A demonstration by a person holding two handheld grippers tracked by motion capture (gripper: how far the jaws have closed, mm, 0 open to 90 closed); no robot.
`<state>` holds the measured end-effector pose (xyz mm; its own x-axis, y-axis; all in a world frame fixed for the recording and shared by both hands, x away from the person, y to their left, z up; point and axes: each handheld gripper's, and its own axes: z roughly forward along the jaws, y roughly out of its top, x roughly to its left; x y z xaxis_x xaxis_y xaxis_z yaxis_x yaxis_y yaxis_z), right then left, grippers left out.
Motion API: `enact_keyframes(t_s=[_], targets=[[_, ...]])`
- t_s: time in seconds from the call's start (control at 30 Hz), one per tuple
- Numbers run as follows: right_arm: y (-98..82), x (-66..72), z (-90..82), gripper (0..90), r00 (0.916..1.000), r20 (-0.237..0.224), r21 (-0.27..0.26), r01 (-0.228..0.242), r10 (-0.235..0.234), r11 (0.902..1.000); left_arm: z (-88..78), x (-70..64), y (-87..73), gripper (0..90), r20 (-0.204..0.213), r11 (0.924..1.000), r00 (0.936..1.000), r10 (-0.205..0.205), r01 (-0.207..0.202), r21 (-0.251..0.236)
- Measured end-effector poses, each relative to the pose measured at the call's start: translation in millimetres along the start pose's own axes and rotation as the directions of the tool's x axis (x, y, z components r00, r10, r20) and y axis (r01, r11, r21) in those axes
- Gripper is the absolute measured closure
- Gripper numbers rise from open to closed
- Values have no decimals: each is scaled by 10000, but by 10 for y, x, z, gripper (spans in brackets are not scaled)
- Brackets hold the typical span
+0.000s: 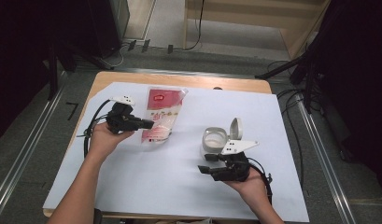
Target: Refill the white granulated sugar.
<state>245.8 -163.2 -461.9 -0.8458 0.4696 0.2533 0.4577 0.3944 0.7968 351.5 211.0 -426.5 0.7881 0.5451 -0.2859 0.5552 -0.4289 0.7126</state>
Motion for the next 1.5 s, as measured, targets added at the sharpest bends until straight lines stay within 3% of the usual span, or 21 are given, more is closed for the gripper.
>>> enact_keyframes(t_s=[0.17,0.3,0.43,0.73,0.77,0.83,1.03,1.5], targets=[[-5,-9,4,485,10000,9,28,-35,35,10000,-32,-24,-46,892,-219,9998,9996,165,-164,67],[-8,-22,4,485,10000,42,29,-54,54,10000,-42,-23,-82,875,102,9996,9997,208,-210,172],[-9,-27,-2,485,9999,112,17,-59,59,10000,-43,-35,-89,884,31,9992,9994,351,-351,191],[-12,-41,-17,488,9997,198,-29,-139,140,9999,-53,-8,-118,877,266,9997,9995,162,-166,150],[-13,-42,-18,488,9997,220,-14,-135,136,9999,-53,-19,-121,879,129,9995,9996,268,-271,161],[-13,-46,-19,488,9996,227,-22,-140,141,9999,-50,-41,-127,898,240,9980,9983,525,-533,331],[-13,-46,-24,488,9995,281,-31,-132,132,9999,-67,-72,-187,887,123,9965,9973,718,-723,425],[-10,-49,-28,488,9994,346,-36,-90,91,10000,-106,-27,-264,730,394,9994,9989,243,-253,239]])
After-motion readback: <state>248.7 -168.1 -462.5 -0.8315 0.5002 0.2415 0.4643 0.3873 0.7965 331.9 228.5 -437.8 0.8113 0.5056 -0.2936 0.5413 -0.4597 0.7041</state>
